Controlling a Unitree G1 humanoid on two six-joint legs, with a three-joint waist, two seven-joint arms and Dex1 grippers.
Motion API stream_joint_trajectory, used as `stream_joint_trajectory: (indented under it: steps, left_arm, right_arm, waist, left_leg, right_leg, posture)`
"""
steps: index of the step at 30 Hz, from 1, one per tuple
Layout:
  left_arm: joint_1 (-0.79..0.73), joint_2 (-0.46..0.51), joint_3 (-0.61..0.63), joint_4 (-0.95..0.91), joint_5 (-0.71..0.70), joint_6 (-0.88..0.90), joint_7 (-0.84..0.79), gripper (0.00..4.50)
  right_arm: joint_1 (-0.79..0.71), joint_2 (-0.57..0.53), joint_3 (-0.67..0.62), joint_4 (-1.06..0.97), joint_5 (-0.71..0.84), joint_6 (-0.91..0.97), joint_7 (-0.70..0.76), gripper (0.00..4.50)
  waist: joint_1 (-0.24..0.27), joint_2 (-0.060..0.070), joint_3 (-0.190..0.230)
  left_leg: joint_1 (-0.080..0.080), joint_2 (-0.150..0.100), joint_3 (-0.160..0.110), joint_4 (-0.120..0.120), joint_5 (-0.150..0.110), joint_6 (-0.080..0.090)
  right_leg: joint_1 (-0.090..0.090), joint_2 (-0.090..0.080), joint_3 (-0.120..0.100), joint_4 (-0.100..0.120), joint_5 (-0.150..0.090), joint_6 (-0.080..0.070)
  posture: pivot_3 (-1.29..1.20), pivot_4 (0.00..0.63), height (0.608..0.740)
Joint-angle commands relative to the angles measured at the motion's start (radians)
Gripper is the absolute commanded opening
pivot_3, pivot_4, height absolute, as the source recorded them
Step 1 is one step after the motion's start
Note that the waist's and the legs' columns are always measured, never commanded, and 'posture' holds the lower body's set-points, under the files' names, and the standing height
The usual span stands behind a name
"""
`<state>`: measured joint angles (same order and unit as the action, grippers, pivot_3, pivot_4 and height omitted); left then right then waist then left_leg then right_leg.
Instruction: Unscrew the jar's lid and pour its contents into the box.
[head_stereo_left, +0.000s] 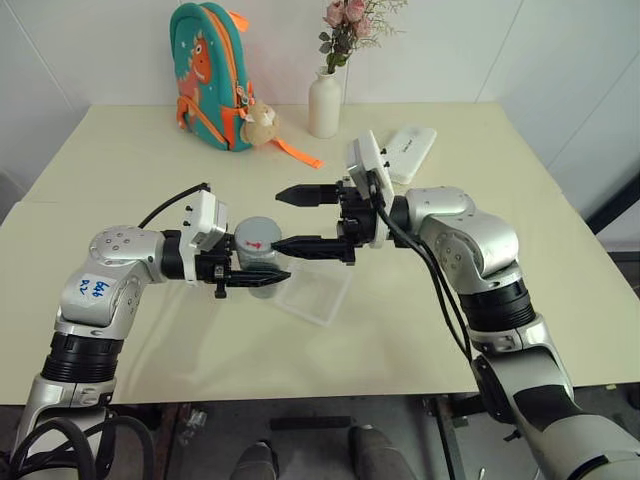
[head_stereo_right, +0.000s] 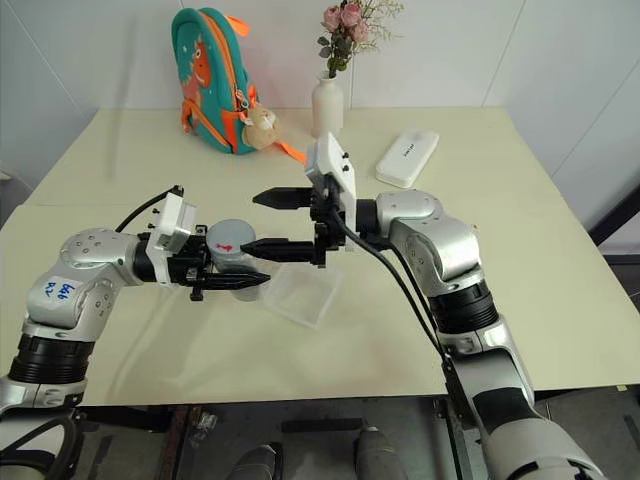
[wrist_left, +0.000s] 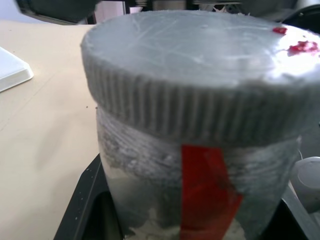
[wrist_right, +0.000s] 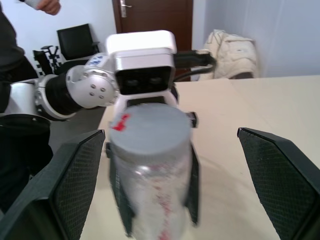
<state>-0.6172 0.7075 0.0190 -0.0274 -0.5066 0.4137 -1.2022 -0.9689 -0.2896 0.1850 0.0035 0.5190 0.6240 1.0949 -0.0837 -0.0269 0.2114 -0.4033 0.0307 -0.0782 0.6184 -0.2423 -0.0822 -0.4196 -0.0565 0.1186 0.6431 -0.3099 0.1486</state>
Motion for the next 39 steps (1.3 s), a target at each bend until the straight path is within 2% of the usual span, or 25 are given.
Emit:
stream_joint_trajectory:
  steps: [1, 9, 16, 23, 31, 35, 39]
  left_arm:
    - [-0.019, -0.01, 0.002, -0.023, -0.001, -0.008, 0.01, 1.98]
    - [-0.021, -0.037, -0.007, -0.024, -0.003, -0.001, 0.024, 1.98]
    - [-0.027, -0.053, -0.015, -0.023, -0.006, -0.005, 0.034, 1.98]
    - [-0.017, -0.054, -0.008, -0.029, -0.01, -0.007, 0.037, 1.98]
    - [0.009, -0.051, 0.017, -0.05, -0.027, 0.004, 0.057, 1.98]
    - [0.014, -0.05, 0.023, -0.054, -0.026, 0.007, 0.055, 1.98]
    - [0.004, -0.051, 0.024, -0.044, -0.02, 0.006, 0.056, 1.98]
  right_arm:
    - [-0.011, 0.019, 0.002, -0.043, 0.008, 0.006, -0.024, 4.47]
    - [-0.043, 0.08, 0.013, 0.021, -0.046, -0.026, -0.091, 4.47]
    - [-0.068, 0.086, -0.001, 0.06, -0.076, -0.058, -0.097, 4.47]
    - [-0.06, -0.002, -0.044, 0.082, -0.071, -0.077, -0.053, 4.47]
    - [0.004, -0.171, -0.104, 0.076, -0.028, -0.061, 0.033, 4.47]
    - [0.019, -0.186, -0.12, 0.014, 0.044, 0.017, 0.059, 4.47]
    - [0.013, -0.143, -0.112, -0.058, 0.105, 0.073, 0.042, 4.47]
  waist:
    - [0.0, 0.0, 0.0]
    - [-0.001, 0.0, 0.0]
    - [0.0, 0.0, 0.0]
    - [0.001, 0.0, 0.0]
    - [0.004, 0.0, 0.0]
    - [-0.005, 0.001, 0.0]
    - [-0.005, 0.001, 0.001]
  left_leg:
    - [0.0, 0.0, 0.0, 0.0, 0.0, 0.0]
    - [0.0, 0.0, 0.0, 0.001, 0.0, 0.0]
    - [0.0, 0.0, 0.0, 0.001, 0.0, 0.0]
    - [0.0, 0.0, -0.001, 0.001, 0.0, 0.0]
    - [0.0, 0.0, -0.001, 0.001, 0.0, 0.0]
    - [0.0, 0.0, -0.001, 0.001, 0.0, 0.0]
    - [0.0, 0.0, -0.001, 0.001, 0.0, 0.001]
  right_leg:
    - [0.0, 0.0, 0.0, 0.0, 0.0, 0.0]
    - [0.0, 0.0, 0.0, 0.002, 0.0, 0.0]
    - [0.0, 0.0, 0.0, 0.001, 0.0, 0.0]
    - [0.0, 0.0, 0.0, 0.001, 0.0, 0.0]
    - [0.0, 0.0, 0.0, 0.0, 0.0, 0.0]
    - [0.0, 0.0, 0.0, 0.0, 0.0, 0.0]
    - [0.0, 0.001, 0.0, 0.001, 0.0, 0.0]
  posture:
    - [0.0, 0.15, 0.74]
    - [0.0, 0.15, 0.74]
    - [0.0, 0.15, 0.74]
    - [0.0, 0.15, 0.74]
    - [0.0, 0.15, 0.74]
    - [0.0, 0.15, 0.74]
    - [0.0, 0.15, 0.74]
